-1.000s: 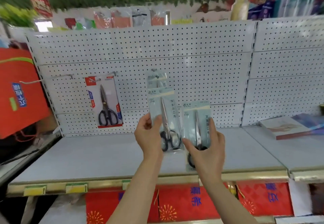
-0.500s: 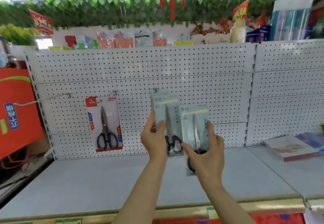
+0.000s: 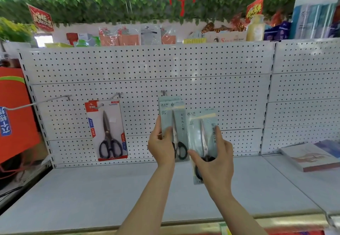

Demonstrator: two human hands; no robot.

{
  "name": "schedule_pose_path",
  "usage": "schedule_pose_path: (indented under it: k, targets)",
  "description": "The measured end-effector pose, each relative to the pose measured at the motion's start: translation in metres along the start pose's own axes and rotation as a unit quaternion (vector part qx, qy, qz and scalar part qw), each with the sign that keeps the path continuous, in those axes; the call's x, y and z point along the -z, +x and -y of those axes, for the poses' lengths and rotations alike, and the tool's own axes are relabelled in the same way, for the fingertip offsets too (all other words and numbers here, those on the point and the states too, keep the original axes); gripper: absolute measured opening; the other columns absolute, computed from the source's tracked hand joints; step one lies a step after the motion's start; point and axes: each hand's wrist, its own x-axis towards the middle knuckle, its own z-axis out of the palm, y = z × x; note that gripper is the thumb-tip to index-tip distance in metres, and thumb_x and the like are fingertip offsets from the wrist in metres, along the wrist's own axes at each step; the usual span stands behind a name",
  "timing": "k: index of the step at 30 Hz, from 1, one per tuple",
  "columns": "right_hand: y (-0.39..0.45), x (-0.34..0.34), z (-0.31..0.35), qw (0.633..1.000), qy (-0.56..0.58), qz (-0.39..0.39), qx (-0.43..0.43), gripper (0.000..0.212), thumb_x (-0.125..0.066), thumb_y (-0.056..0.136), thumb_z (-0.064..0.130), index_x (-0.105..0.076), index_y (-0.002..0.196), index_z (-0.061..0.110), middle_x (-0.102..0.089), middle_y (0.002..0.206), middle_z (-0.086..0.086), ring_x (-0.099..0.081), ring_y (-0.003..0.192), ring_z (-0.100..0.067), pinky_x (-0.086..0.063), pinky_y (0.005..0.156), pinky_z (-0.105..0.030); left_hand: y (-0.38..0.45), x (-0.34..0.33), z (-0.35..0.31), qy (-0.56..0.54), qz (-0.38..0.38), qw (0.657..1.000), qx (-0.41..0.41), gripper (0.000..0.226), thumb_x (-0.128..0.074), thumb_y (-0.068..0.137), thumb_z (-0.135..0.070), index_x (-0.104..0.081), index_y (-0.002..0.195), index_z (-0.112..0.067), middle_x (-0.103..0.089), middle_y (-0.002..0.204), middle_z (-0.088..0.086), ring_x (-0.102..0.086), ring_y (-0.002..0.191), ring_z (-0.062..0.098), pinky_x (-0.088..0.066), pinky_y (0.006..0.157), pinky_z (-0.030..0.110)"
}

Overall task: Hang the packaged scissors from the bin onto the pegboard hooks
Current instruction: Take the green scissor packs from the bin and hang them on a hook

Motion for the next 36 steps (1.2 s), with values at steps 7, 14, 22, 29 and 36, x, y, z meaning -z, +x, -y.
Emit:
schedule_pose_path:
  k: [7,14,22,29,36]
  targets:
    - [0.005,-0.019,0.008,1.0,-0.001,0.017,0.012,0.101,-0.082,0.066,0.043,-0.023,0.148,0.044,-0.039,0.114,0.011,-0.037,0.095,0.029,-0.042,0.07,-0.021,0.013,0.002,0.012,0.073,0.009,0.997,-0.037,0.047,-0.068,0.091,-0.024,-0.056,0.134,-0.039,-0.06,0.091,-0.02,-0.053,0.077,0.004,-0.05,0.079,0.027]
    - [0.019,-0.058,0.024,0.999,0.001,0.037,0.014,0.103,-0.078,0.064,0.049,-0.017,0.147,0.05,-0.038,0.114,0.013,-0.054,0.087,0.002,-0.052,0.071,-0.032,0.034,0.017,-0.029,0.081,0.06,0.984,-0.145,0.042,-0.06,0.095,-0.039,-0.053,0.137,-0.04,-0.051,0.122,-0.01,-0.052,0.118,0.015,-0.047,0.1,0.035]
    - [0.024,-0.089,0.016,0.999,-0.02,0.024,0.006,0.099,-0.073,0.069,0.056,-0.018,0.149,0.044,-0.041,0.118,0.009,-0.059,0.092,-0.009,-0.052,0.065,-0.031,0.053,0.009,-0.037,0.25,0.184,0.935,-0.172,0.07,-0.078,0.08,-0.028,-0.047,0.143,-0.033,-0.041,0.128,-0.013,-0.054,0.108,0.012,-0.055,0.089,0.034]
    - [0.03,-0.109,0.005,1.0,0.001,0.026,0.004,0.102,-0.079,0.069,0.038,-0.018,0.151,0.037,-0.041,0.12,0.003,-0.049,0.107,-0.014,-0.05,0.069,-0.029,0.066,0.002,-0.021,0.284,0.185,0.924,-0.179,0.073,-0.079,0.079,-0.023,-0.046,0.143,-0.032,-0.038,0.134,-0.012,-0.052,0.112,0.014,-0.055,0.088,0.037]
    - [0.048,-0.129,-0.005,0.999,0.007,0.002,0.034,0.093,-0.079,0.071,0.021,-0.029,0.15,0.024,-0.038,0.136,-0.003,-0.038,0.121,-0.021,-0.043,0.088,-0.026,0.082,-0.004,-0.011,0.315,0.187,0.91,-0.192,0.069,-0.076,0.082,-0.022,-0.045,0.143,-0.031,-0.035,0.14,-0.009,-0.036,0.123,0.012,-0.046,0.09,0.029]
